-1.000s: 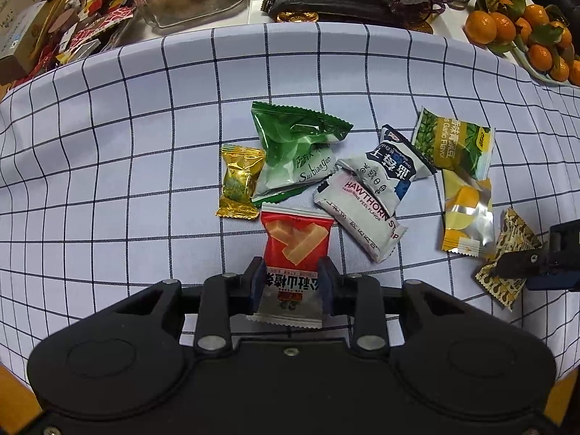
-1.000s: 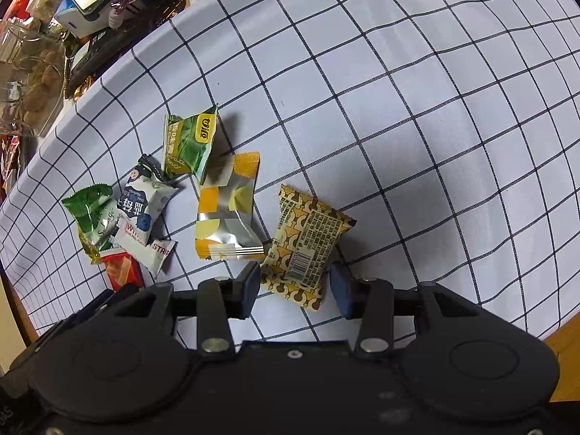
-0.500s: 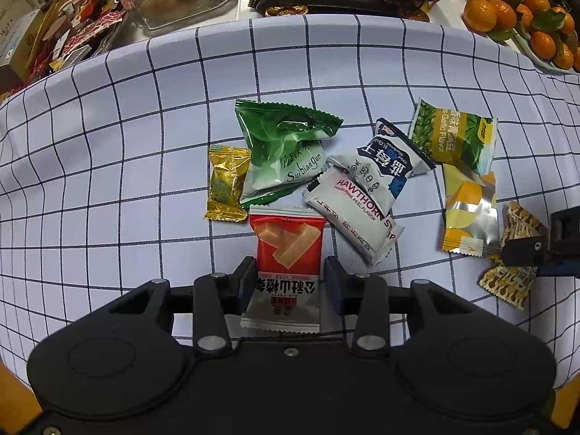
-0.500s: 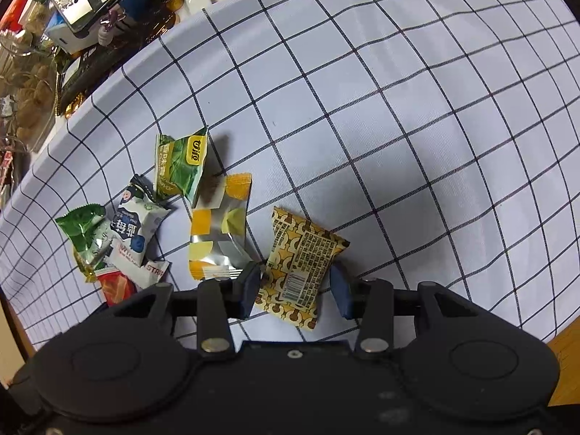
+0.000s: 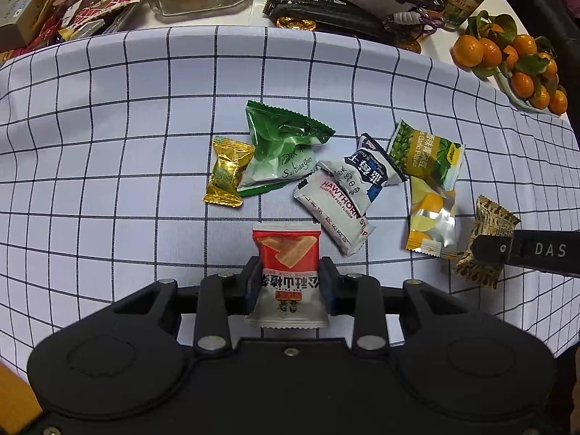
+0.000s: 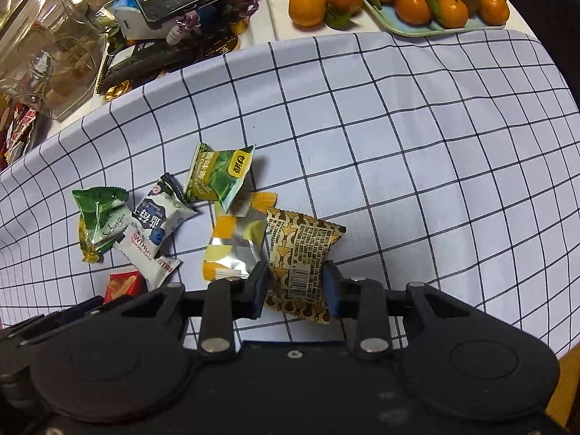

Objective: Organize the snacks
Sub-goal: 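Grasp the red-and-white packet with the left tool while the right tool holds the biscuit packet, then carry the red-and-white packet and beige biscuit packet over the gold tray with both tools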

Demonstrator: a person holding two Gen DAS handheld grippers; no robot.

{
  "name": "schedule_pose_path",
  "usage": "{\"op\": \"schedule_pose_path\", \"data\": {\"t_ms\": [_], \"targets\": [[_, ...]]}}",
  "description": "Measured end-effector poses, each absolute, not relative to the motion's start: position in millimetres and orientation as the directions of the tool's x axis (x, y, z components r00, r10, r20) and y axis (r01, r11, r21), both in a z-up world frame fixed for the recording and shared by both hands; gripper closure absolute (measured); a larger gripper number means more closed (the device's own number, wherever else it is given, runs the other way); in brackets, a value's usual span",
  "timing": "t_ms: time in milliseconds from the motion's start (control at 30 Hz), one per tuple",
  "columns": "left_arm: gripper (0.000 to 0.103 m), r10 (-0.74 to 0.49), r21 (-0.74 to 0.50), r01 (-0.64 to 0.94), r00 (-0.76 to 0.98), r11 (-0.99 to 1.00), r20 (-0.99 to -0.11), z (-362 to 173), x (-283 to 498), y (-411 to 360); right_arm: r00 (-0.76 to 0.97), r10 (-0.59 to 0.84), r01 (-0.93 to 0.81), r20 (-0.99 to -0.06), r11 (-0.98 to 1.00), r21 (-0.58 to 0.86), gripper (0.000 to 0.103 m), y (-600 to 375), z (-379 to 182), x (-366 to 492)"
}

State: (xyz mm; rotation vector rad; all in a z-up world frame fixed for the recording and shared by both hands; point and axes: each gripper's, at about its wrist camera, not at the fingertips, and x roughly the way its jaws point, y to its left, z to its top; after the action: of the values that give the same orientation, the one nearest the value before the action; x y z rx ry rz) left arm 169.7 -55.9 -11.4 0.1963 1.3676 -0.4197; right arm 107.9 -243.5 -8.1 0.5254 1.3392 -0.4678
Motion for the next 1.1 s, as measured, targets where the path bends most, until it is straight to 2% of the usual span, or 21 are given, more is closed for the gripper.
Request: {"op": "schedule_pose_path", "data": {"t_ms": [267, 333, 833, 967, 1000, 1100], "targets": [[0.059, -0.129, -0.093, 0.393, 0.065, 0.915, -0.989, -35, 161, -55, 0.086, -0.017, 0.615, -0.996, 0.788, 0.039, 0.069, -243, -24, 104], [0.057, -0.128, -0.090, 0.388, 0.073, 0.917, -0.989, -37, 161, -54, 0.083, -0.021, 0.615, -0.996, 0.788, 0.035, 0.068, -243, -25, 105], [0.055, -0.088, -0.038, 0.404, 0.106, 0.914, -0.990, -42, 167, -74, 0.042, 0.016, 0.637, -0.999, 0.770, 0.040, 0.064, -257, -47, 113], [0.055, -0.085, -0.037, 0.397, 0.103, 0.917, -0.991, -43, 168, -71, 0.039, 0.010, 0.632, -0.999, 0.774, 0.032, 0.064, -255, -49, 114], [0.058, -0.087, -0.040, 0.396, 0.102, 0.917, -0.991, -43, 168, -72, 0.039, 0.008, 0.631, -0.999, 0.775, 0.031, 0.064, -254, -49, 114], [0.061, -0.099, -0.051, 0.390, 0.102, 0.919, -0.990, -41, 168, -72, 0.040, 0.004, 0.632, -0.999, 0.774, 0.028, 0.068, -251, -48, 113]]}}
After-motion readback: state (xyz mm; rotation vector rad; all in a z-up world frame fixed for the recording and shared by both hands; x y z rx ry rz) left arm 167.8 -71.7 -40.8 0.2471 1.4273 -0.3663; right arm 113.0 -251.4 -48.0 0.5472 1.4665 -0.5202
